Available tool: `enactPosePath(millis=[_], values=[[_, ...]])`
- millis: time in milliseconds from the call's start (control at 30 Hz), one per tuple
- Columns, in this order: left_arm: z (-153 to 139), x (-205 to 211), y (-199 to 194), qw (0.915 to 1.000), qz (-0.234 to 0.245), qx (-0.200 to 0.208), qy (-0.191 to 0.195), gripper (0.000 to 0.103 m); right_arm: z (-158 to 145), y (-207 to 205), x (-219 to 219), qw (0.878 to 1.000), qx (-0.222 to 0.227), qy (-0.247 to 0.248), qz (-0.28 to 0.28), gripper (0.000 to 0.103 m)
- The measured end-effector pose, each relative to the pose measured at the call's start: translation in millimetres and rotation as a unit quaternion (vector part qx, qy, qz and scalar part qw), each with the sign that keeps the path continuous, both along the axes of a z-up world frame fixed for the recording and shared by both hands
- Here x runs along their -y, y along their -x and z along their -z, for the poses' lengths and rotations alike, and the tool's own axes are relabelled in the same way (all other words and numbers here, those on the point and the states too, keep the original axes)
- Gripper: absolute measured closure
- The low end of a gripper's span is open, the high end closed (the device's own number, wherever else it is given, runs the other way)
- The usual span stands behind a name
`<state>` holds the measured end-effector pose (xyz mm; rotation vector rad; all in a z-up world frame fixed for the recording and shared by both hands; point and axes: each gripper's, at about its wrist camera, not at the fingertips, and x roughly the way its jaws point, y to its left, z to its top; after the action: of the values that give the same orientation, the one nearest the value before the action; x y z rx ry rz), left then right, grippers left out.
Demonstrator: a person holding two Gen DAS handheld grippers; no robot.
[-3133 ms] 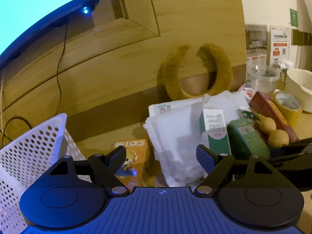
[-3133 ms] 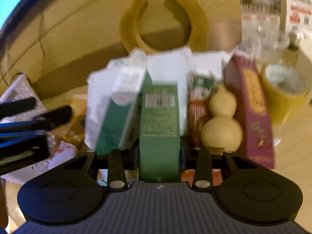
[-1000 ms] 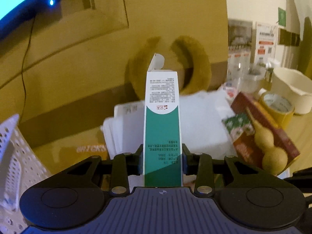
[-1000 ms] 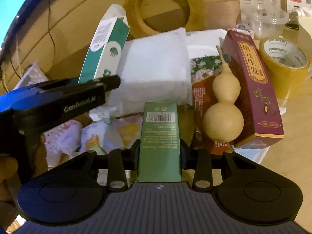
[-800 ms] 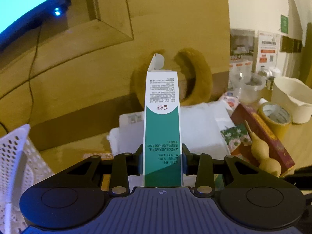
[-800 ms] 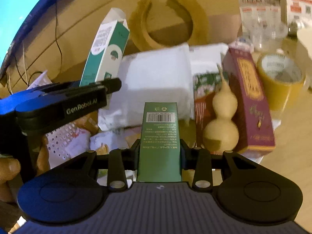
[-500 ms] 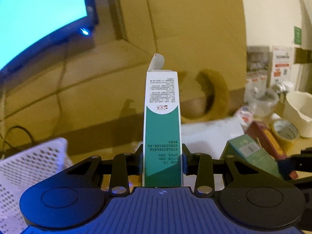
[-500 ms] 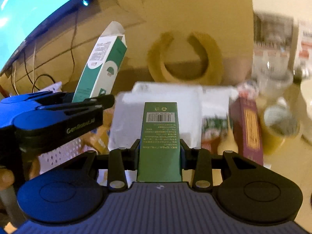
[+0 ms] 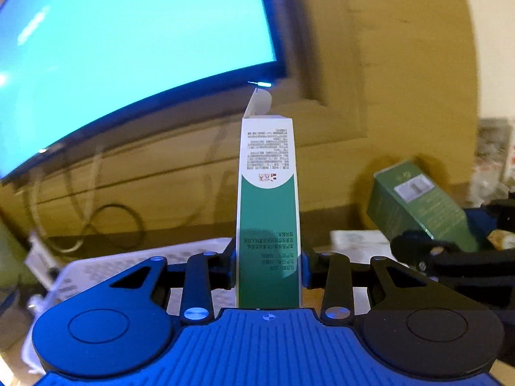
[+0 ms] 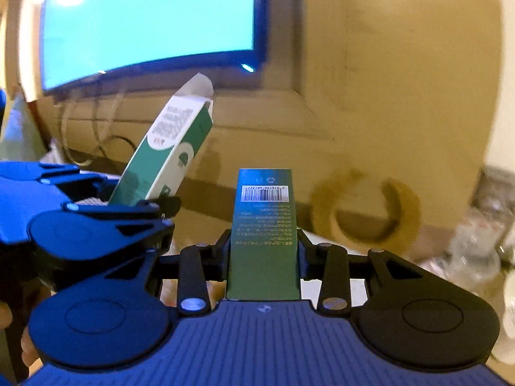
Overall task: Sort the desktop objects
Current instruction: 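Lift both boxes and carry them over the white basket, then open both tools to drop the boxes into the basket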
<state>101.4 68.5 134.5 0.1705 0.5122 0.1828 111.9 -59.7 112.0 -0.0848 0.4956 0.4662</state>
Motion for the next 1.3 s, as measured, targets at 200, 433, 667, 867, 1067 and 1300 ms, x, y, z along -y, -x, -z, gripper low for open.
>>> enactPosePath(millis=[200,433,667,867,1067,1300], values=[[-14.4,-64.2,14.2,0.9974,-0.071,0.005,-0.005,0.067,-17.9,-7.8,-60.3,0.998,-0.004,-0.019,-0.061,0.06],[-6.5,-141.7,28.3,0.9899,-0.137,-0.033,-0.007,0.067,-9.7,-20.8,-145.3,0.991,-0.056,-0.04,-0.114,0.06],[23.3,-210.2,32.6,0.9819,-0.158,-0.102,0.021,0.066,8.3,-35.7,-213.2,0.982,-0.127,-0.032,-0.137,0.06],[49.4,-244.1,21.2,0.9758,-0.144,-0.16,0.041,0.066,26.7,-43.6,-248.0,0.975,-0.18,-0.009,-0.127,0.06],[67.6,-252.6,5.8,0.969,-0.113,-0.212,0.056,0.064,37.8,-47.4,-274.3,0.969,-0.214,0.031,-0.119,0.06],[80.5,-273.5,-6.8,0.9571,-0.103,-0.259,0.078,0.06,52.3,-63.4,-303.1,0.956,-0.269,0.057,-0.105,0.063]])
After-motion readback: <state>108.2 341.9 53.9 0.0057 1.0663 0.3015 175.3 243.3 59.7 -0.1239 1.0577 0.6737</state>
